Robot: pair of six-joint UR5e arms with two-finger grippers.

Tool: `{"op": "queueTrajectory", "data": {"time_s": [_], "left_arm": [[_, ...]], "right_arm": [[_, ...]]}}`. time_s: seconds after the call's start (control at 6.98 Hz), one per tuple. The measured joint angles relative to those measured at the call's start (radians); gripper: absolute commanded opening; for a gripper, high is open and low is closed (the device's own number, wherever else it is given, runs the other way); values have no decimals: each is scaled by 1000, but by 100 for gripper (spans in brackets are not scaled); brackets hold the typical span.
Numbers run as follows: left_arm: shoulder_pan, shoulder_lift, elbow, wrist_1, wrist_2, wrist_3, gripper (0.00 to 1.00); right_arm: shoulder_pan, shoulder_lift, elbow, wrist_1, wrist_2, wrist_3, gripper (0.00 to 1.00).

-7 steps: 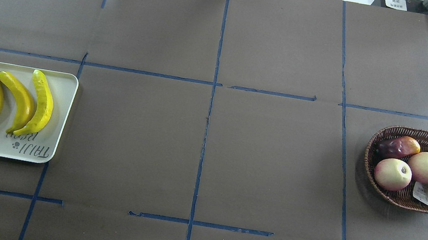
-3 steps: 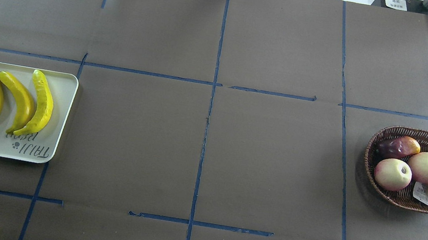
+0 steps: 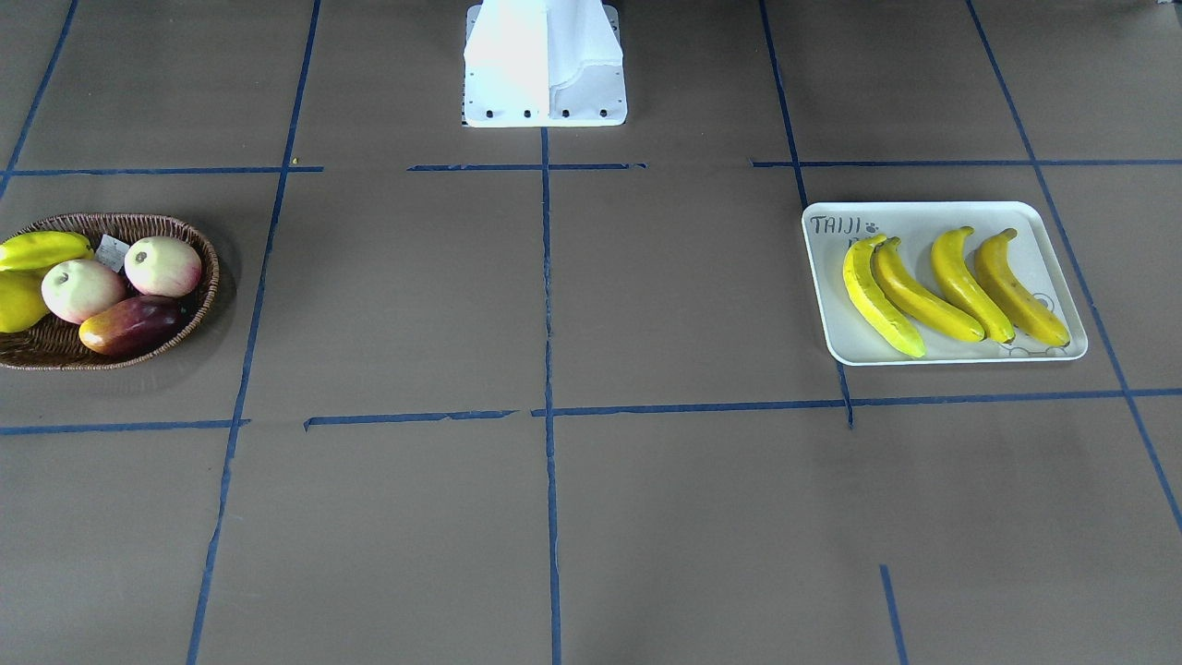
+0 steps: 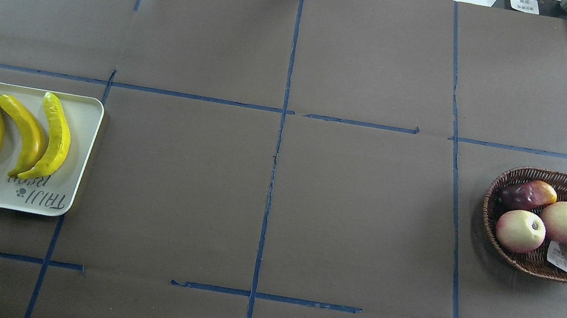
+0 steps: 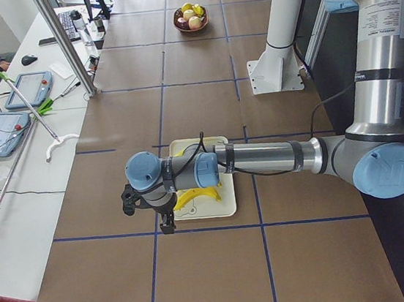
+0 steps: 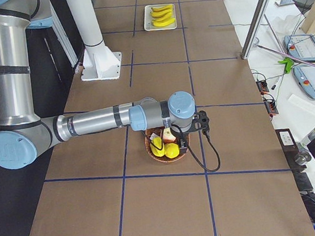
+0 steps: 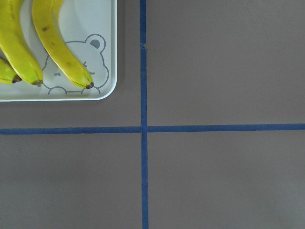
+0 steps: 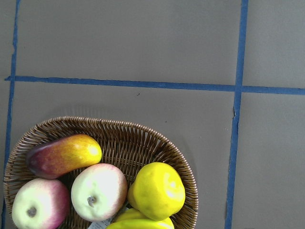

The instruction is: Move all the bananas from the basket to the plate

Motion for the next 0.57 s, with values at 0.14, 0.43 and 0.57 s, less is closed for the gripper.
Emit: {"op": "queueTrajectory", "data": {"time_s": [0.14,0.43,0.57], "left_arm": [[0,6,-3,0,-3,0,100],[-2,9,-23,1,-6,-4,100],[-2,10,-31,1,-7,-4,100]], "right_arm": [[6,-10,-10,-1,-1,0,100],[49,-20,-62,-1,-3,-8,100],[84,-17,-96,-2,-2,-20,100]]}}
